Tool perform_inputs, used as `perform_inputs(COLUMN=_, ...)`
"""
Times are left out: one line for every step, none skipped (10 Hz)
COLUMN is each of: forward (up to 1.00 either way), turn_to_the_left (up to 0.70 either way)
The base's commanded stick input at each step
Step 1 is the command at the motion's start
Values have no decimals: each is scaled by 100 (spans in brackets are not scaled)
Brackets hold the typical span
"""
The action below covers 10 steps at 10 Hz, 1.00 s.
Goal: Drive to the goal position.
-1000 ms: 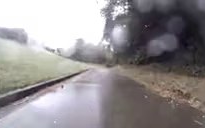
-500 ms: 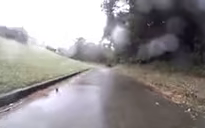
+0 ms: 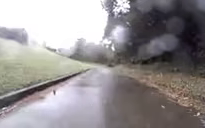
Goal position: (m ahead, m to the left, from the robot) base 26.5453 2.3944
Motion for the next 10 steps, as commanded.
perform_inputs(forward=100, turn_to_the_left=0)
perform_inputs(forward=100, turn_to_the_left=0)
perform_inputs(forward=100, turn_to_the_left=0)
perform_inputs(forward=100, turn_to_the_left=0)
perform_inputs(forward=100, turn_to_the_left=0)
perform_inputs(forward=100, turn_to_the_left=0)
perform_inputs(forward=100, turn_to_the_left=0)
perform_inputs(forward=100, turn_to_the_left=0)
perform_inputs(forward=100, turn_to_the_left=0)
perform_inputs(forward=100, turn_to_the_left=0)
